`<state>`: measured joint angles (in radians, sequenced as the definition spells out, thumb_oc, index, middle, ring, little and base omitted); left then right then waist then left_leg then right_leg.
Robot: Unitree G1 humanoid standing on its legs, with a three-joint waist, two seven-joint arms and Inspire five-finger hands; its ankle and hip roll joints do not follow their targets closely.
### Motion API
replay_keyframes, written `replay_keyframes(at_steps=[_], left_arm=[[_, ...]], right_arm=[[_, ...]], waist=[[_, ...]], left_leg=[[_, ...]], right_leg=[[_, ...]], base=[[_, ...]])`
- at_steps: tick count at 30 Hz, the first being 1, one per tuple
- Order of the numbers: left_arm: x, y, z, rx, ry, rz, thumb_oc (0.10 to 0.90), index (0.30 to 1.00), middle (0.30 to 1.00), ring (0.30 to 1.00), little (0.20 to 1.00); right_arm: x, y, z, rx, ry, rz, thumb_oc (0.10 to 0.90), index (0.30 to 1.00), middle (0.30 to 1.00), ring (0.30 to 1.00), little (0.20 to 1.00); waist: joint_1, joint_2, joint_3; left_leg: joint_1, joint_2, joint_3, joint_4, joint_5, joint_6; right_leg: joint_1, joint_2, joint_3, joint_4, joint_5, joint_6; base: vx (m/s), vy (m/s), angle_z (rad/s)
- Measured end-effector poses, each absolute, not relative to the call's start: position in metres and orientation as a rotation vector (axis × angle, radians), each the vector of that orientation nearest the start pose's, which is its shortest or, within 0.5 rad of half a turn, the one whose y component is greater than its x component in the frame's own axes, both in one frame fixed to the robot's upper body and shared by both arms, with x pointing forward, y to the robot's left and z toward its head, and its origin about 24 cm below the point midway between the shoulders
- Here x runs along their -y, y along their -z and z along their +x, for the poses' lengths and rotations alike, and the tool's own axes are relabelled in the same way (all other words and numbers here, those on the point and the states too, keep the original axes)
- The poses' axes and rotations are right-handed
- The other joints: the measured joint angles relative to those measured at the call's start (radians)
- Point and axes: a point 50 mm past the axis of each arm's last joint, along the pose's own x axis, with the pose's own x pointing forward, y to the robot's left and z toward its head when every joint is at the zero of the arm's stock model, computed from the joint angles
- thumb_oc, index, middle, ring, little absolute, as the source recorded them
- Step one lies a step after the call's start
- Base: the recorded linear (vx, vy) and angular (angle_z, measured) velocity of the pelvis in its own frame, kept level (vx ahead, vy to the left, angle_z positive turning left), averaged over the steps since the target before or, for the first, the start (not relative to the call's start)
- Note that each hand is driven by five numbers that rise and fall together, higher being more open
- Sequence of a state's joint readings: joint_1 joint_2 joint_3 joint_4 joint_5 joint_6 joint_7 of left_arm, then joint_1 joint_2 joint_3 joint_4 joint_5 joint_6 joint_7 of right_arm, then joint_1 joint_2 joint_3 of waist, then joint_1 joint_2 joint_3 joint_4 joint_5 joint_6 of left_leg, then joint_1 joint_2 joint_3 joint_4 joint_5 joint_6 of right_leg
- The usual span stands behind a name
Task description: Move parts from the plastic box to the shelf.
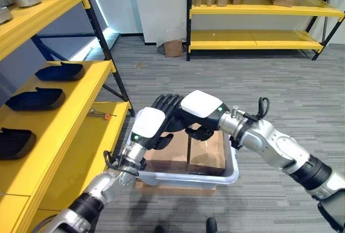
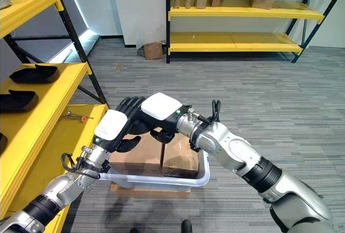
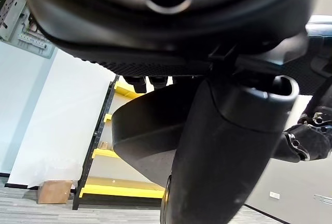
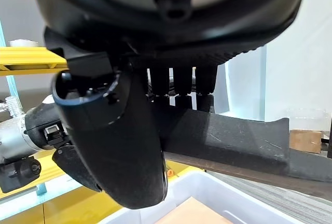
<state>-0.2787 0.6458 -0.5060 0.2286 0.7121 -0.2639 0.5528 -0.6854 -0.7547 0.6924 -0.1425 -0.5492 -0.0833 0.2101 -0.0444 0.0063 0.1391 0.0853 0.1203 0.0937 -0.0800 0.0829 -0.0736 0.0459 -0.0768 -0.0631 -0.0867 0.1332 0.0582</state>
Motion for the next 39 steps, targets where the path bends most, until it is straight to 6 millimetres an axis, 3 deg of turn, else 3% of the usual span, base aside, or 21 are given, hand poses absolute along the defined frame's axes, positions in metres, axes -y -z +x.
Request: replay_keyframes(at_steps=[1,2,3,18,37,38,39], left_arm=[[-0.165,-0.071,0.277,0.616,0.158,1.241,0.9,1.0,1.0,1.0,1.0],[-0.165,-0.072,0.278,0.617,0.159,1.243,0.502,0.443,0.443,0.443,0.443],[-0.164,-0.073,0.279,0.616,0.164,1.248,0.4,0.3,0.3,0.3,0.3],[-0.16,-0.076,0.291,0.626,0.175,1.344,0.4,0.3,0.3,0.3,0.3],[-0.162,-0.069,0.29,0.61,0.178,1.352,0.4,0.3,0.3,0.3,0.3],[-0.162,-0.069,0.29,0.609,0.179,1.353,0.4,0.3,0.3,0.3,0.3],[-0.162,-0.07,0.29,0.602,0.189,1.356,0.4,0.3,0.3,0.3,0.3]], right_arm=[[0.087,-0.171,0.291,0.661,-0.709,-1.49,0.4,0.3,0.3,0.3,0.3],[0.087,-0.171,0.291,0.662,-0.707,-1.491,0.4,0.3,0.3,0.3,0.3],[0.087,-0.171,0.292,0.659,-0.706,-1.491,0.4,0.3,0.3,0.3,0.3],[0.087,-0.166,0.299,0.646,-0.708,-1.505,0.4,0.3,0.3,0.3,0.3],[0.084,-0.158,0.302,0.619,-0.713,-1.49,0.402,0.303,0.303,0.303,0.303],[0.083,-0.157,0.302,0.616,-0.713,-1.49,0.9,1.0,1.0,1.0,1.0],[0.083,-0.157,0.302,0.616,-0.713,-1.49,0.9,1.0,1.0,1.0,1.0]], waist=[[0.0,0.0,0.0],[0.0,0.0,0.0],[0.0,0.0,0.0],[-0.007,0.001,-0.002],[0.001,0.001,-0.002],[0.002,0.001,-0.002],[0.005,0.001,-0.002]], left_leg=[[0.0,0.0,0.0,0.0,0.0,0.0],[0.001,0.0,0.0,0.0,0.0,-0.001],[0.001,0.0,0.001,0.0,0.0,-0.001],[0.002,0.0,0.003,0.0,0.0,-0.001],[0.001,0.0,0.002,0.0,0.002,-0.002],[0.001,0.0,0.001,-0.001,0.001,0.0],[0.001,0.0,0.001,-0.002,0.0,0.001]], right_leg=[[0.0,0.0,0.0,0.0,0.0,0.0],[0.0,0.0,0.0,0.0,0.0,0.0],[0.0,0.0,0.001,0.0,0.0,0.0],[0.0,0.0,0.004,0.0,0.001,0.0],[0.0,0.0,0.002,0.0,0.002,0.0],[0.0,-0.001,0.002,0.0,0.002,0.0],[0.0,-0.002,0.001,0.0,0.002,0.0]], base=[[0.0,0.0,0.0],[0.0,0.0,0.0],[0.0,0.0,0.0],[0.0,0.0,0.0],[0.0,0.0,0.0],[0.0,0.0,0.0],[0.0,0.0,0.0]])
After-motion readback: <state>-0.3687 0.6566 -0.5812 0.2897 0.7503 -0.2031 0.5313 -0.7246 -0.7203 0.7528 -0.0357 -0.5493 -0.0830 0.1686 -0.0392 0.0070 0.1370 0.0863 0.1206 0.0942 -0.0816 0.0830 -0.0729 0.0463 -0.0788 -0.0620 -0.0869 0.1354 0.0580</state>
